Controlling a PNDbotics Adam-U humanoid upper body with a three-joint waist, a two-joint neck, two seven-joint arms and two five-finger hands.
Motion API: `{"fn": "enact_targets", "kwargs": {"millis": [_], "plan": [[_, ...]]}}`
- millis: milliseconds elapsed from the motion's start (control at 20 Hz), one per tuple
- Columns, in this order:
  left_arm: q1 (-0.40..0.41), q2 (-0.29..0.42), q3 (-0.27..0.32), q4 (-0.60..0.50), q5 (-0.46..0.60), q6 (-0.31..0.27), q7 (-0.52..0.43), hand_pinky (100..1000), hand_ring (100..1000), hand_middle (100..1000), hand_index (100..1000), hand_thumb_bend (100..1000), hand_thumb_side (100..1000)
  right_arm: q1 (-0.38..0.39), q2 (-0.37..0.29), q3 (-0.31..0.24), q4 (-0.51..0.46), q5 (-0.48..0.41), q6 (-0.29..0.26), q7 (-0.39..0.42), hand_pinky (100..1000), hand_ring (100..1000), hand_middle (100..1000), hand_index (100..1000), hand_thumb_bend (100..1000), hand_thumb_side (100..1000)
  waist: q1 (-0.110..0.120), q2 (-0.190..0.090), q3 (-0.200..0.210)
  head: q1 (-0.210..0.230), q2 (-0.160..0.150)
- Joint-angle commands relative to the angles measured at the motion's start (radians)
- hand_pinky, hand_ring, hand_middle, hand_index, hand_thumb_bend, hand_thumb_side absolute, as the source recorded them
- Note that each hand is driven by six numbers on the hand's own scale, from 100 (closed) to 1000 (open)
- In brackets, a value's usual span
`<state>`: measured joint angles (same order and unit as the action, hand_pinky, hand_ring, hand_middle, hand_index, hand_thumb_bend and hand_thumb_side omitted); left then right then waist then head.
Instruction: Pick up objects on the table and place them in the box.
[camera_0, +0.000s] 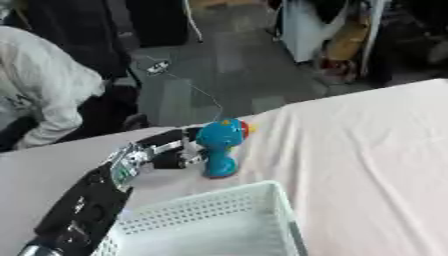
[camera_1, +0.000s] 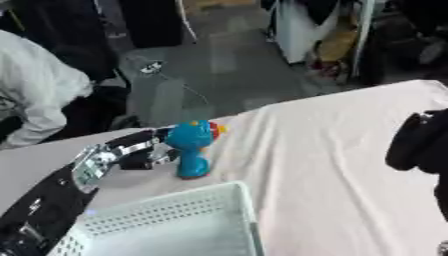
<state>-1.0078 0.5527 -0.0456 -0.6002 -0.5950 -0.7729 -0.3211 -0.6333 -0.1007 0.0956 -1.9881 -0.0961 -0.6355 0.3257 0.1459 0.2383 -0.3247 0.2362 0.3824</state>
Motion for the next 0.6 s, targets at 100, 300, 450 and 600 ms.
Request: {"fn": "enact_targets", "kwargs": {"millis": [100, 300, 450, 600], "plan": [[-0.024, 0.013, -0.008, -0.026, 0.009, -0.019, -0.036, 1000, 970, 1000, 1000, 955, 1000, -0.018, 0.008, 0.004, -0.012, -0.006, 0.001, 0.0, 332, 424, 451, 498, 100, 1000, -0.003, -0.024, -0.001, -0.008, -0.016], [-0.025, 0.012, -0.016, -0.031, 0.009, -0.02, -0.063, 1000, 977, 1000, 1000, 956, 1000, -0.017, 0.008, 0.004, -0.012, -0.005, 0.002, 0.0, 332, 424, 451, 498, 100, 1000, -0.003, -0.026, 0.0, -0.008, -0.015], [-0.025, 0.011, -0.021, -0.035, 0.004, -0.018, -0.079, 1000, 979, 1000, 1000, 956, 1000, -0.016, 0.007, 0.005, -0.012, -0.005, 0.003, 0.0, 332, 424, 451, 498, 100, 1000, -0.003, -0.027, 0.001, -0.008, -0.012], [-0.025, 0.01, -0.023, -0.038, -0.008, -0.013, -0.088, 1000, 985, 1000, 1000, 952, 1000, -0.016, 0.007, 0.005, -0.012, -0.006, 0.003, 0.0, 332, 425, 451, 498, 100, 1000, -0.003, -0.027, 0.002, -0.008, -0.01]]}}
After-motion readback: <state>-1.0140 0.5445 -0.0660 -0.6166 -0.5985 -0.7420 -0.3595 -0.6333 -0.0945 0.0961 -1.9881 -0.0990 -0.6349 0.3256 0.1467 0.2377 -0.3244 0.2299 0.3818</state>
